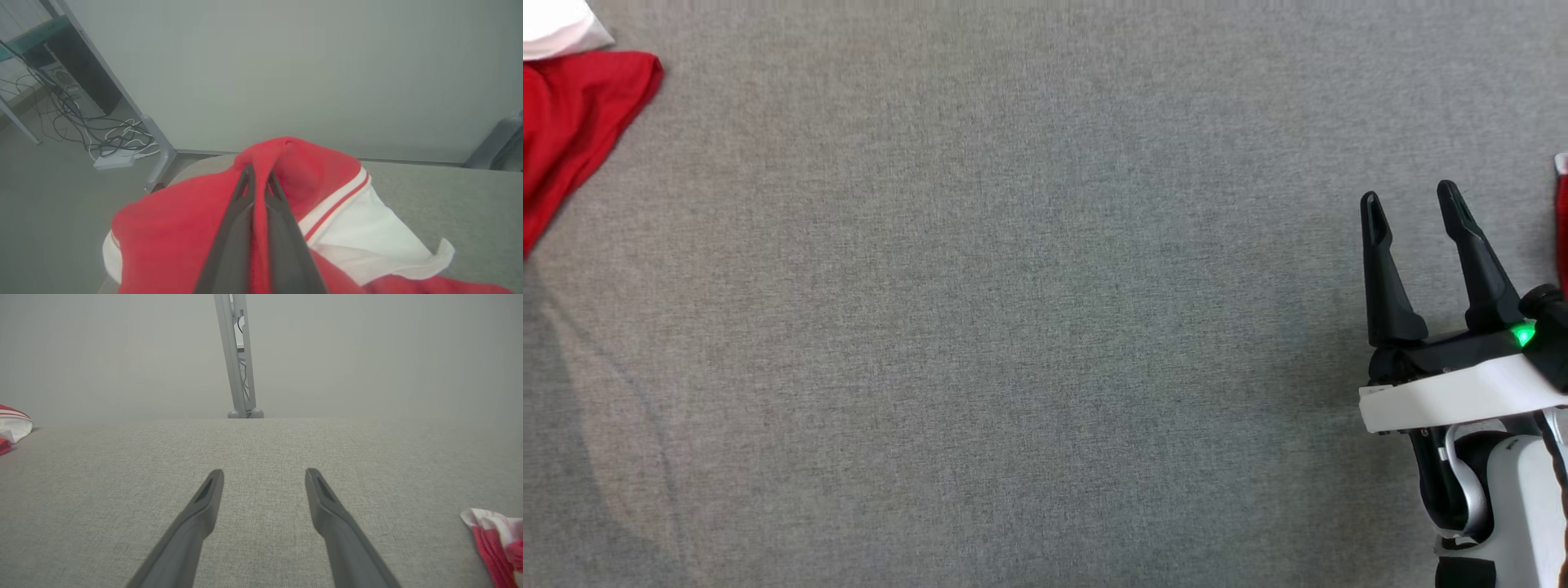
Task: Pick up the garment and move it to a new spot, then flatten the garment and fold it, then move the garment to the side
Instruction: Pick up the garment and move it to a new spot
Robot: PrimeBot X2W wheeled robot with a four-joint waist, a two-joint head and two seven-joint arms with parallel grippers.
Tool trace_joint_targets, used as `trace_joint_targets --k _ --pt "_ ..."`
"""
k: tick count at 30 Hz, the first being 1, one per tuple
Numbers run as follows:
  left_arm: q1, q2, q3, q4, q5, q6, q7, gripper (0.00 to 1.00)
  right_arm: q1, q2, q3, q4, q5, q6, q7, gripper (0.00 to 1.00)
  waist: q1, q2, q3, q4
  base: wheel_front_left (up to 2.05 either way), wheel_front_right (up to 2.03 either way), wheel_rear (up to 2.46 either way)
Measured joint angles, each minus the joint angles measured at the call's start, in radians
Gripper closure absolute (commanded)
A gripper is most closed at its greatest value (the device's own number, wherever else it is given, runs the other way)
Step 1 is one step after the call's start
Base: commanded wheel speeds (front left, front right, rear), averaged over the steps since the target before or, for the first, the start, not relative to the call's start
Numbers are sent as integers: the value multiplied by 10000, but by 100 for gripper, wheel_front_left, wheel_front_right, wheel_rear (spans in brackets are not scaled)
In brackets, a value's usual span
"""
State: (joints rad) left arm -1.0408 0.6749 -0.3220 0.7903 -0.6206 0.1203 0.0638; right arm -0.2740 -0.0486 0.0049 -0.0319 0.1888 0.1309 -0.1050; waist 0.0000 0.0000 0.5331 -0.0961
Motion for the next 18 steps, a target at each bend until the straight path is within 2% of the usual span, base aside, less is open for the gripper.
trace_joint_targets --k 9,10,15,18 --pt "-779 23 -968 -568 639 -1684 -803 100 196 -2 104 736 359 -2 -384 0 0 0 -1354 -125 0 0 0" --pt "-779 23 -968 -568 639 -1684 -803 100 196 -2 104 736 359 -2 -384 0 0 0 -1354 -125 0 0 0" --pt "-937 -274 -1638 -1185 719 -2305 -1072 100 543 0 6 986 431 -2 -470 0 0 0 -2282 -264 0 0 0" --pt "-907 -518 -2163 -1916 437 -2441 -1112 100 808 2 -109 989 477 -2 -479 0 0 0 -2821 -359 0 0 0"
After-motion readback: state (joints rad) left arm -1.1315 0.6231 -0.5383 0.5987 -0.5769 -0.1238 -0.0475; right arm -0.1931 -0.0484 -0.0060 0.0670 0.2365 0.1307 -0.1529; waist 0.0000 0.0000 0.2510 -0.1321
